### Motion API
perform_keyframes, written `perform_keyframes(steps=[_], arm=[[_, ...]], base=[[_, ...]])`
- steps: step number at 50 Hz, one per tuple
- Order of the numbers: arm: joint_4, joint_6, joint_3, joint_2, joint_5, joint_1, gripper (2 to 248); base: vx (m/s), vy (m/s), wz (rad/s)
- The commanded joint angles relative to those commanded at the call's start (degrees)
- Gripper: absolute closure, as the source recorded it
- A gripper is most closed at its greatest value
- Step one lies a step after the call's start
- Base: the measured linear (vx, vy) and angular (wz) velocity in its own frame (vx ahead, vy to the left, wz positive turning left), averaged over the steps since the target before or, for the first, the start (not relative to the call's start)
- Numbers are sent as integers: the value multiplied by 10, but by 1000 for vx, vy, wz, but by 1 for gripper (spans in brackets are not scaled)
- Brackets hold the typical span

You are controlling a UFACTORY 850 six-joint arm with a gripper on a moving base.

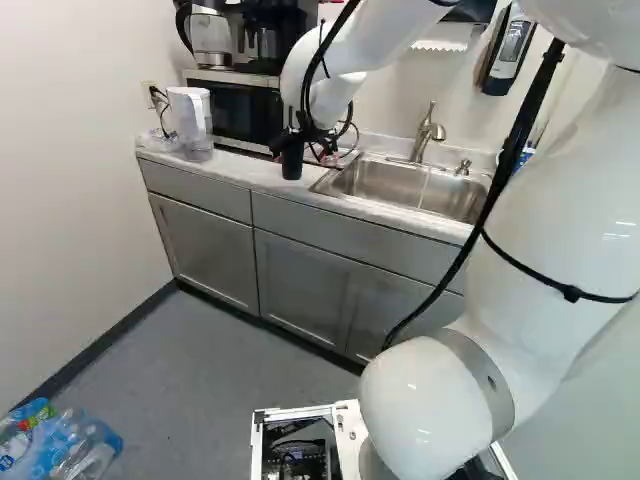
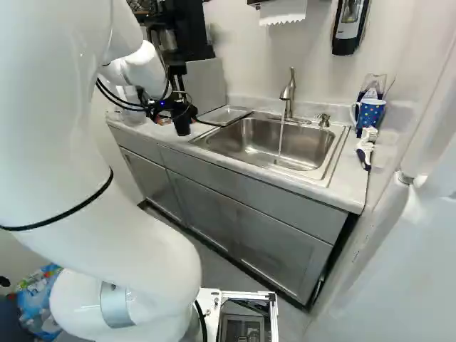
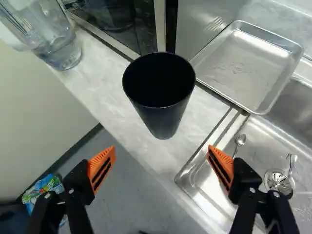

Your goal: Rinse the cup and place it in the tray

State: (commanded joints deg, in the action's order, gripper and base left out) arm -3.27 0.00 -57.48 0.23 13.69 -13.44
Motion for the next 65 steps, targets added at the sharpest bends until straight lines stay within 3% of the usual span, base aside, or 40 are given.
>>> perform_keyframes(steps=[23,65], arm=[[0,0,0,0,-20,0,3],[0,0,27,-16,-149,-3,3]], base=[[0,0,0],[0,0,0]])
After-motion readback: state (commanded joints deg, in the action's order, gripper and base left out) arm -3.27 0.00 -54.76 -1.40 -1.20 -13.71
